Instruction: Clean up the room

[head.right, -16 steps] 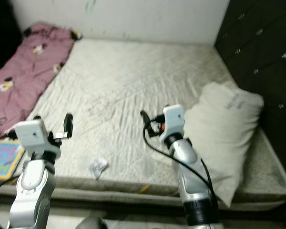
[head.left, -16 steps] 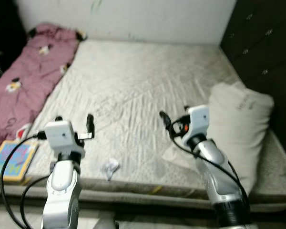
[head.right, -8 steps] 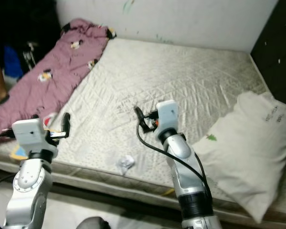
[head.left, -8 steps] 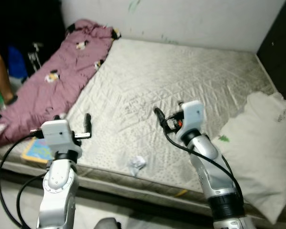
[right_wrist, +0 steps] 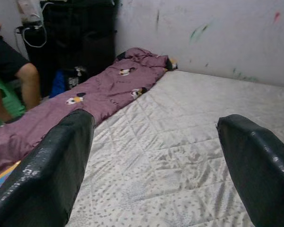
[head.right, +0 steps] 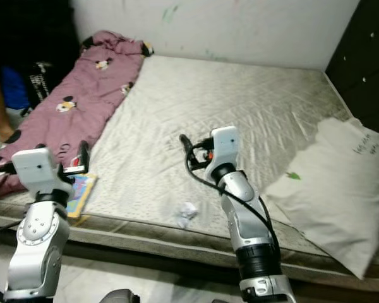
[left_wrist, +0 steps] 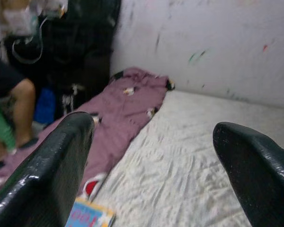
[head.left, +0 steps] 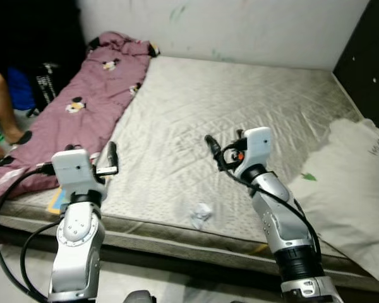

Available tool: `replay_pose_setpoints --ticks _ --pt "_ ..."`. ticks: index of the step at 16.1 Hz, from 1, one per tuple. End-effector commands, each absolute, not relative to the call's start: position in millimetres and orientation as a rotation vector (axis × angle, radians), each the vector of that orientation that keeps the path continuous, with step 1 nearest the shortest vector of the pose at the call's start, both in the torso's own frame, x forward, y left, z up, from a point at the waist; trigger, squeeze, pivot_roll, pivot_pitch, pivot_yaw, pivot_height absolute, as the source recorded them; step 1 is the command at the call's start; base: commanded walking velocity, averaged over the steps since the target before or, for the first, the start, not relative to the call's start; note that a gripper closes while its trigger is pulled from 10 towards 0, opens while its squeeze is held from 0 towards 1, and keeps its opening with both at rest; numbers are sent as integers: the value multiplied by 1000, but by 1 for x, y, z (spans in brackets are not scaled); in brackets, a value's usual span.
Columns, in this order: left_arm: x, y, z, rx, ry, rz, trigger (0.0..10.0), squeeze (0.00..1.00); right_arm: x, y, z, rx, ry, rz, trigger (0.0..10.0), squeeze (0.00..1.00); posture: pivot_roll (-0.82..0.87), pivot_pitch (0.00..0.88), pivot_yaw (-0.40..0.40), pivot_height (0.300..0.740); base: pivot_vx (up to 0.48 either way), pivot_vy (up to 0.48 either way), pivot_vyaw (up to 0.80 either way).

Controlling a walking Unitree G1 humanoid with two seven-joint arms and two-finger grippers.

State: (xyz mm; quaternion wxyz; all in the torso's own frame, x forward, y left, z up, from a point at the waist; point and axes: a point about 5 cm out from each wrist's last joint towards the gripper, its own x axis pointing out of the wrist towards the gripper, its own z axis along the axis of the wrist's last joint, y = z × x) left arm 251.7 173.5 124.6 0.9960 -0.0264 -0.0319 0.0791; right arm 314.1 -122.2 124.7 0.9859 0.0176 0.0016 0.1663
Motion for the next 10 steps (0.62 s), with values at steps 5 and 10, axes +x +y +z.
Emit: replay_pose_setpoints --ticks 5,10 --pt "247 166 115 -75 -33 103 10000 0 314 -139 106 -5 41 234 10000 0 92 8 -35 740 0 0 0" --pt "244 175 119 -87 -56 171 10000 0 321 -126 104 16 56 266 10000 0 127 21 -64 740 0 0 0"
